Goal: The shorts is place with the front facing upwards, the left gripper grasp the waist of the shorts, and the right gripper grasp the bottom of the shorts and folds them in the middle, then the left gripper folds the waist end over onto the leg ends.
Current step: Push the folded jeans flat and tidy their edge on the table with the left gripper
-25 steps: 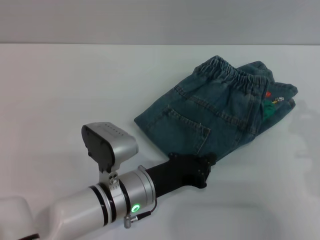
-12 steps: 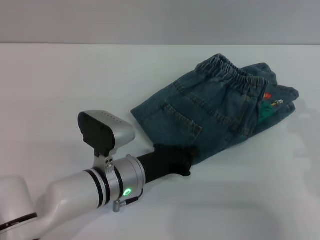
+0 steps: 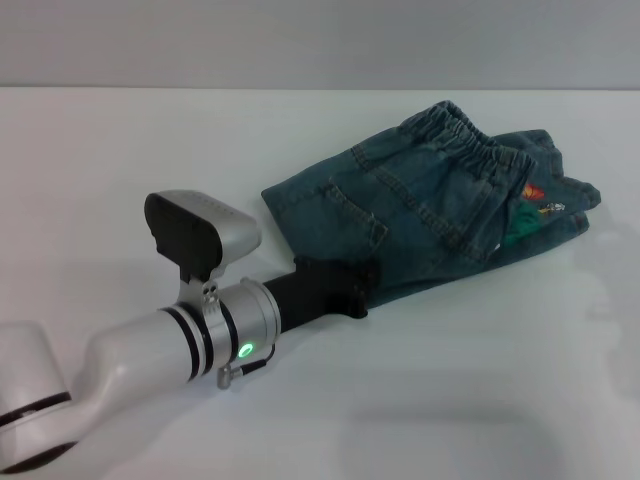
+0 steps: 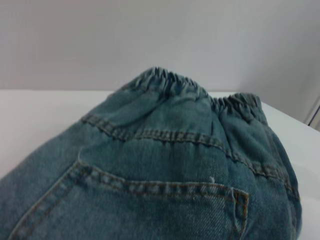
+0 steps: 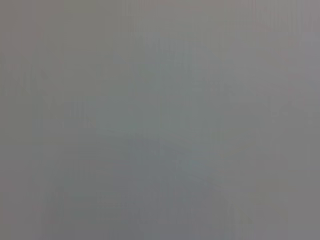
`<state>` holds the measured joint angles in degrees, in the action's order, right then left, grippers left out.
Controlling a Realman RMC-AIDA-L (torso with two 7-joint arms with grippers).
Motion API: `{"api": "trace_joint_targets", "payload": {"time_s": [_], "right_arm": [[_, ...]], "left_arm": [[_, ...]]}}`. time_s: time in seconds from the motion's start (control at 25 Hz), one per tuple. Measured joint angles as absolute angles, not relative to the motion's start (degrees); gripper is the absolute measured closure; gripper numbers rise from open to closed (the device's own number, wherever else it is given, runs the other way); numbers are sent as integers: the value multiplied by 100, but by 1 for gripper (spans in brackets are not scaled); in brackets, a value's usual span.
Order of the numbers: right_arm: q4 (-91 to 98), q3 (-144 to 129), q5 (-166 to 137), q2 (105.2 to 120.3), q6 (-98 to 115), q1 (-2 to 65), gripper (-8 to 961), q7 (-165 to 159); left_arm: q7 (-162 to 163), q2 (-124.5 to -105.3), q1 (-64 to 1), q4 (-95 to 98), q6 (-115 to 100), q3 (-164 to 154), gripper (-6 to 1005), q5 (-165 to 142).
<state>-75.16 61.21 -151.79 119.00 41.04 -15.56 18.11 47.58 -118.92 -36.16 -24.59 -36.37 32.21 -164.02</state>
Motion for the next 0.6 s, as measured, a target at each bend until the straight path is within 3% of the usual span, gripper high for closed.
{"api": "trace_joint_targets", "payload": {"time_s": [0.6], "right_arm": [[-7589, 6047, -15179, 11900, 4119, -1690, 954, 1811]], "left_arm": [[4532, -11890, -3812, -2257, -3647, 3647, 948, -16379]]}}
